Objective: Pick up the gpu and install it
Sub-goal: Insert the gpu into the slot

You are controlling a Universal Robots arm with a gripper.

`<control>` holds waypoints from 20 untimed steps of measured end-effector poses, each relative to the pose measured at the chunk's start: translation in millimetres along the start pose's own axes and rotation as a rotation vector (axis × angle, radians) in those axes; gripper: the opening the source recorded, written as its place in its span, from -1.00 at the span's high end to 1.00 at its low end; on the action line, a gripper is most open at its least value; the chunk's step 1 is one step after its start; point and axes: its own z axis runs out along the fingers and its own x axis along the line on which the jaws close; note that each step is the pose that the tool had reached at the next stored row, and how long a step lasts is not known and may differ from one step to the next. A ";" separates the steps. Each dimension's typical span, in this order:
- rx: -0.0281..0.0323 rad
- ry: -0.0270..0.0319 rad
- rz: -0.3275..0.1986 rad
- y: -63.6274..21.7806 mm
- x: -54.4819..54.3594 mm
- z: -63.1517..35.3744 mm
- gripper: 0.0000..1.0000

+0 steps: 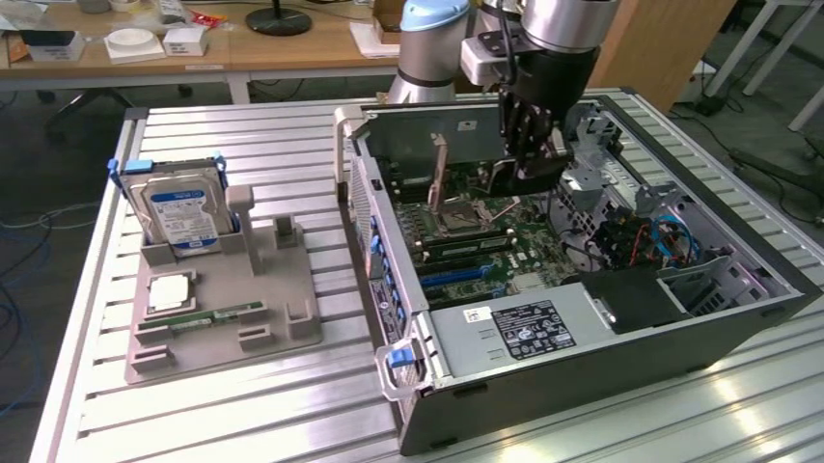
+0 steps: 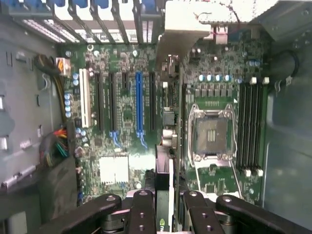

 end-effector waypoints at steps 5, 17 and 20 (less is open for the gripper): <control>-0.0001 0.0002 0.000 9.7 2.2 2.4 0.47; -0.0092 0.0004 0.000 18.7 19.2 9.2 0.47; -0.0244 0.0010 0.001 19.0 19.4 13.1 0.47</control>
